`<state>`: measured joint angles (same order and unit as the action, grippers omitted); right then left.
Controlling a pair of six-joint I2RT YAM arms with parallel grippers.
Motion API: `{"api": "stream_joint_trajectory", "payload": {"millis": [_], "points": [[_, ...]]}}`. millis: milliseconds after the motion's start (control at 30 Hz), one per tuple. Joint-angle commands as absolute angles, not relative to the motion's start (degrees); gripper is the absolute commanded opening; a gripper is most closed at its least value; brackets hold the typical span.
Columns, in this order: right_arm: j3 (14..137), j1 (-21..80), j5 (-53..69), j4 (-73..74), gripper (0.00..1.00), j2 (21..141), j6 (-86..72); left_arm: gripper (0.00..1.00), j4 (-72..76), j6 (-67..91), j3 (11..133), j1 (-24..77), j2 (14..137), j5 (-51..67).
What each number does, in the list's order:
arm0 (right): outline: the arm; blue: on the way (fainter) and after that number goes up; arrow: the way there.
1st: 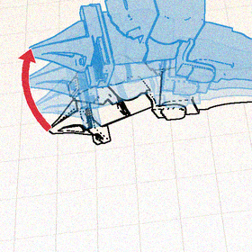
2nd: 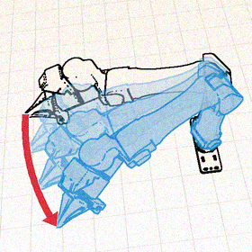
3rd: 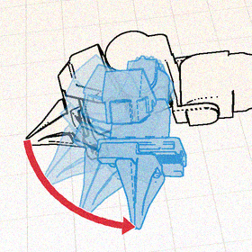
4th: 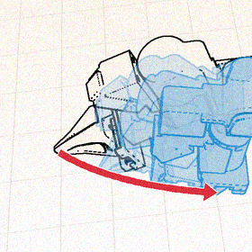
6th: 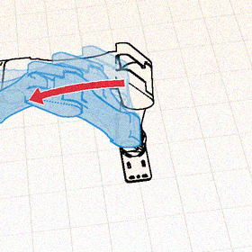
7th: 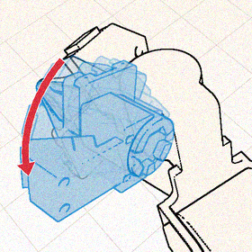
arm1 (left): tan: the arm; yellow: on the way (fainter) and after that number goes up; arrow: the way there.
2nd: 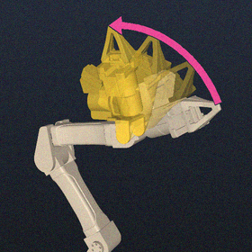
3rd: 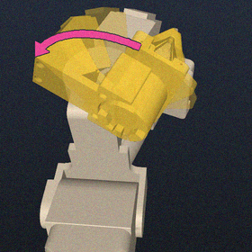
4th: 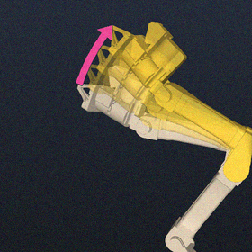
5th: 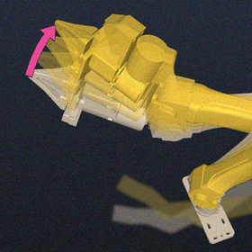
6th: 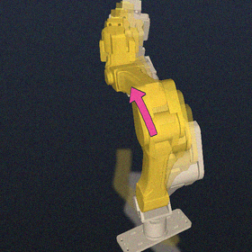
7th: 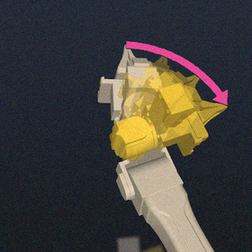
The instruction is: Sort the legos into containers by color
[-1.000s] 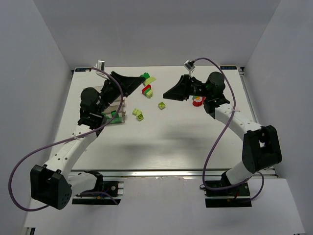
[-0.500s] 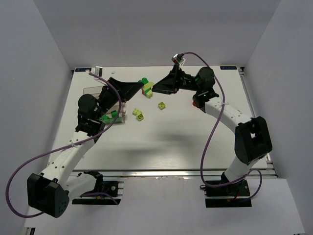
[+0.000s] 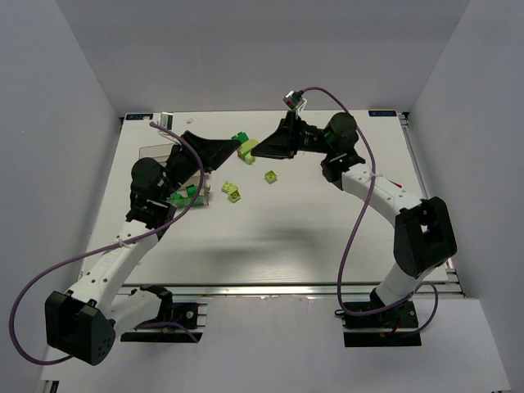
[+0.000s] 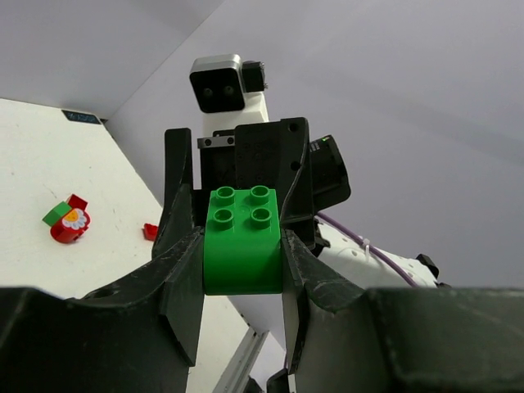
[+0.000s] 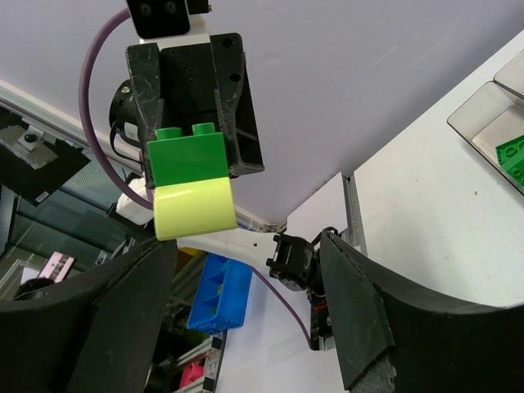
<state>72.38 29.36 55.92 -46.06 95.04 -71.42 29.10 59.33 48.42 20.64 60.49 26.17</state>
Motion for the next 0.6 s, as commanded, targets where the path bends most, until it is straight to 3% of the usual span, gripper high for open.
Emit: {"api": "stream_joint_trajectory", "payload": {"millis": [0,333,567], "points": [[75.6,29.5,56.4,-48.6,0.75,92.7,-70.8,0.00,27.8,57.9,48.0,20.9,59.4,26.6],[77.3,30.0,55.7,-50.7,0.69,94.3,-72.9,0.00,29.1,58.8,46.9,20.9,60.0,27.0],[77.3,30.6,56.0,-50.1,0.60,94.7,-72.6,0.00,29.7,58.9,47.0,20.9,60.4,27.2]]}}
